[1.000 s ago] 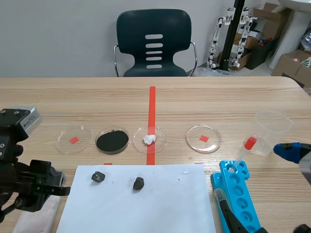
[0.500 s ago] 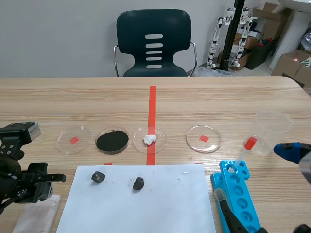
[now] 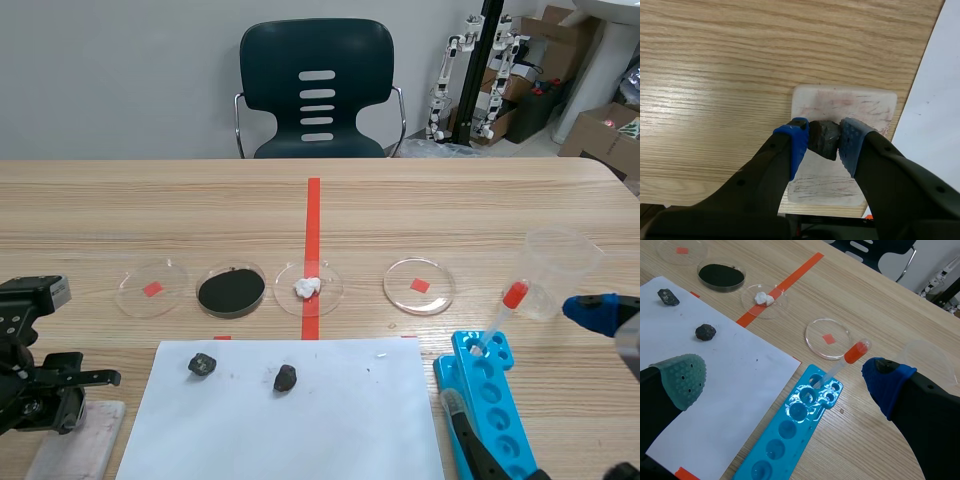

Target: Rub the mineral on the streak plate

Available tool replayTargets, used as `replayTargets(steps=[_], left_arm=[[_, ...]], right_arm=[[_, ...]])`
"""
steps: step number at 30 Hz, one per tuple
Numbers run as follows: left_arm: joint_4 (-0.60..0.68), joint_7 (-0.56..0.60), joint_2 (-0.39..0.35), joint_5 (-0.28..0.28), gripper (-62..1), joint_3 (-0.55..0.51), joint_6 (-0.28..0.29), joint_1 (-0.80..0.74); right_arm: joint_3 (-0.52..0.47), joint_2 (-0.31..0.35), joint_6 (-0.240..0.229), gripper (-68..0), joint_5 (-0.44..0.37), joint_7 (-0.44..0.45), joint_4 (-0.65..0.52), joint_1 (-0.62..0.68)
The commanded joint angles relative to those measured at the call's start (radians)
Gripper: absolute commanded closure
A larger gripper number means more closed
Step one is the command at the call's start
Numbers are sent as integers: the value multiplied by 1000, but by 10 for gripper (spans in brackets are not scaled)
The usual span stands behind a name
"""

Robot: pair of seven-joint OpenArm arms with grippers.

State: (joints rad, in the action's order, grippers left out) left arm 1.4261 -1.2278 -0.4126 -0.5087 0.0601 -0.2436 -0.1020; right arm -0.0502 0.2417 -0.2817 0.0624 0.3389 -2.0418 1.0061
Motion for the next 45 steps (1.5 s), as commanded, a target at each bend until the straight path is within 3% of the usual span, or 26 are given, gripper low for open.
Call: replayTargets(steps=[1, 13, 23, 31, 34, 39, 45], left_arm=[[6, 0, 2, 0, -113, -2, -5, 5], [-21, 39, 32, -2, -113, -2, 3, 5], [-21, 58, 33, -135, -113, -2, 48, 5], [-21, 80, 32, -187, -113, -2, 58, 5], [-21, 78, 32, -147, -113, -2, 58, 5], [-21, 36, 32, -13, -113, -2, 21, 5], [-21, -13, 32, 99, -113, -2, -2, 5]], right_arm=[[-3, 7, 0, -679, -10, 15, -12, -6], [-3, 7, 0, -679, -10, 15, -12, -6], [-3, 7, 0, -679, -10, 15, -12, -6], [-3, 7, 0, -679, -10, 15, -12, -6], [-3, 7, 0, -679, -10, 15, -12, -6], [-3, 7, 0, -679, -10, 15, -12, -6], [-3, 7, 0, -679, -10, 15, -12, -6]])
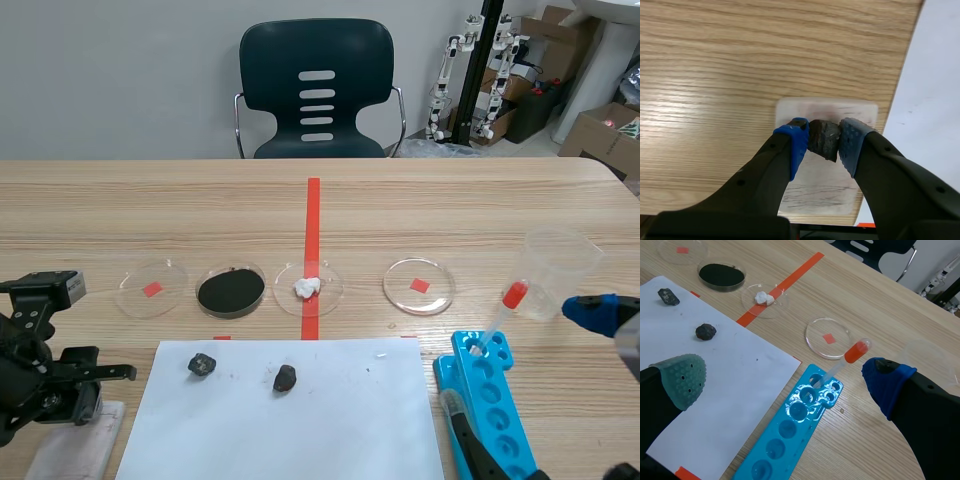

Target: Rub the mineral on the streak plate

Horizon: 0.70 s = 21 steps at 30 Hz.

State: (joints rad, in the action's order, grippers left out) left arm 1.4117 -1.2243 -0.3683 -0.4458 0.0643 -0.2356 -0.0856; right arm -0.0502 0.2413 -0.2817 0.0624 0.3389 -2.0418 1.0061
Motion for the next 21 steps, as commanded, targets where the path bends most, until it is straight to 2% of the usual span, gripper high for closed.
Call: replayTargets(steps=[1, 4, 7, 8, 12, 21], left_arm=[[-6, -24, -12, 49, -113, -6, -10, -11], [-6, -40, -12, 86, -113, -6, -17, -11], [-6, -45, -12, 90, -113, -6, -17, -11], [-6, -45, -12, 81, -113, -6, -17, -11], [-6, -21, -12, -16, -113, -6, -13, -11], [-5, 4, -12, -135, -113, -6, 21, -11]], right_arm=[[-3, 8, 0, -679, -10, 15, -12, -6], [-3, 8, 0, -679, -10, 15, -12, -6], [-3, 8, 0, -679, -10, 15, -12, -6], [-3, 8, 0, -679, -10, 15, -12, -6], [-3, 8, 0, -679, -10, 15, -12, -6], [-3, 8, 0, -679, -10, 15, -12, -6]])
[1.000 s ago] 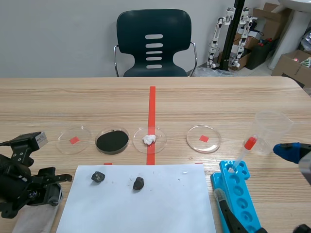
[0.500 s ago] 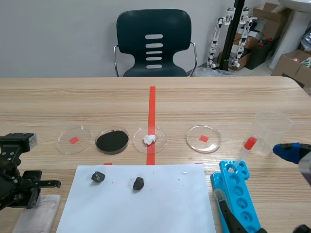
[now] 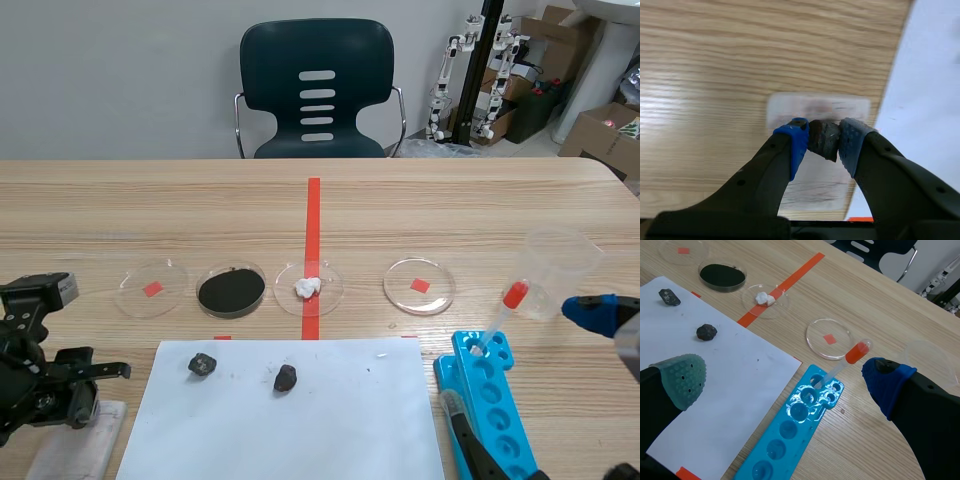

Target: Rub the mineral on the streak plate

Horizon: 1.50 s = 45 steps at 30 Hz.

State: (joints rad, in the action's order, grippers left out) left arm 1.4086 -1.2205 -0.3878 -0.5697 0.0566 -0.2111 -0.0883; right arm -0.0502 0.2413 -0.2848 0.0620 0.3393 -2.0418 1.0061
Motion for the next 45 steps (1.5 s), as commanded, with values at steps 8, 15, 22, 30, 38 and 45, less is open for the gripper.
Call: replayTargets(steps=[8, 15, 22, 30, 38, 45], left_arm=[[-2, 20, 7, -59, -113, 2, 23, -8], [-2, 2, 7, 69, -113, 2, 6, -9], [-2, -34, 7, 179, -113, 2, -35, -8], [-2, -45, 7, 222, -113, 2, -39, -8], [-2, -33, 7, 108, -113, 2, -14, -8], [-2, -24, 7, 7, -113, 2, 23, -8]], right_arm=[[-3, 8, 3, -679, -9, 14, -12, -6], [-3, 8, 3, -679, -9, 14, -12, -6], [-3, 8, 3, -679, -9, 14, -12, -6], [-3, 8, 3, -679, -9, 14, -12, -6], [-3, 8, 3, -679, -9, 14, -12, -6], [-3, 8, 3, -679, -9, 14, -12, -6]])
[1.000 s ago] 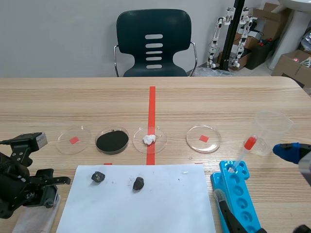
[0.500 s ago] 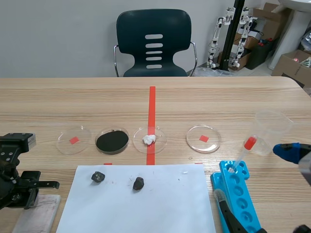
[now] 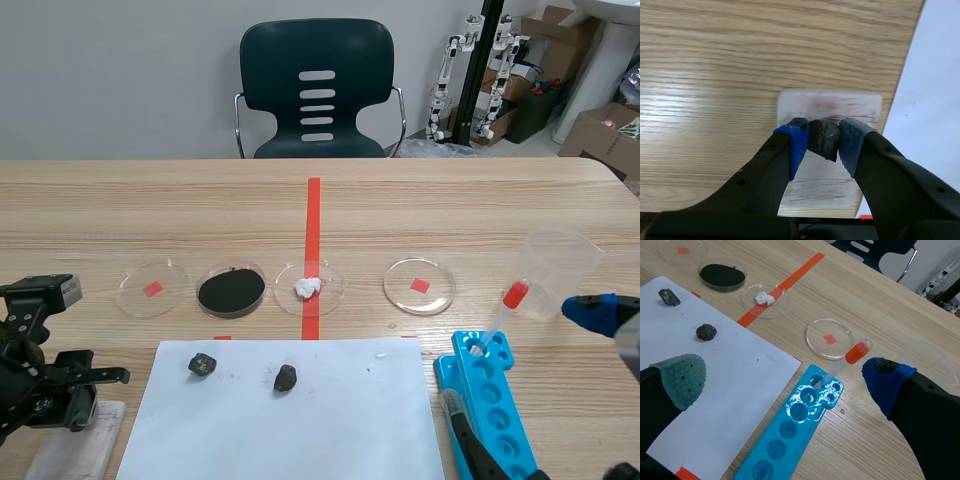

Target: Rub the mineral on the streak plate

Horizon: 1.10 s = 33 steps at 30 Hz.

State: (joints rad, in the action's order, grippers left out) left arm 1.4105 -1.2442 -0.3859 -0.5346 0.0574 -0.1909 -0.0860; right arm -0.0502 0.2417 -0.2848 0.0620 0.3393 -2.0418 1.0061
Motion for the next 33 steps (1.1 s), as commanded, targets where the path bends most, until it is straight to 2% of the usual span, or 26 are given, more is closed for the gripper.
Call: replayTargets(steps=[1, 6, 11, 17, 25, 29, 33], left_arm=[[-3, 3, 5, -37, -113, 1, 4, -11], [1, 25, 5, -97, -113, 1, 29, -11], [1, 35, 5, -96, -113, 1, 29, -11], [1, 12, 5, 23, -113, 1, 19, -11], [1, -14, 5, 138, -113, 1, -10, -11], [1, -14, 5, 180, -113, 1, -27, -11], [1, -14, 5, 189, -113, 1, -32, -11]], right_arm=[[-3, 7, 3, -679, -9, 14, -12, -6], [-3, 7, 3, -679, -9, 14, -12, -6], [-3, 7, 3, -679, -9, 14, -12, -6], [-3, 7, 3, -679, -9, 14, -12, -6], [-3, 7, 3, -679, -9, 14, -12, -6], [-3, 7, 3, -679, -9, 14, -12, -6], [-3, 7, 3, -679, -9, 14, -12, -6]])
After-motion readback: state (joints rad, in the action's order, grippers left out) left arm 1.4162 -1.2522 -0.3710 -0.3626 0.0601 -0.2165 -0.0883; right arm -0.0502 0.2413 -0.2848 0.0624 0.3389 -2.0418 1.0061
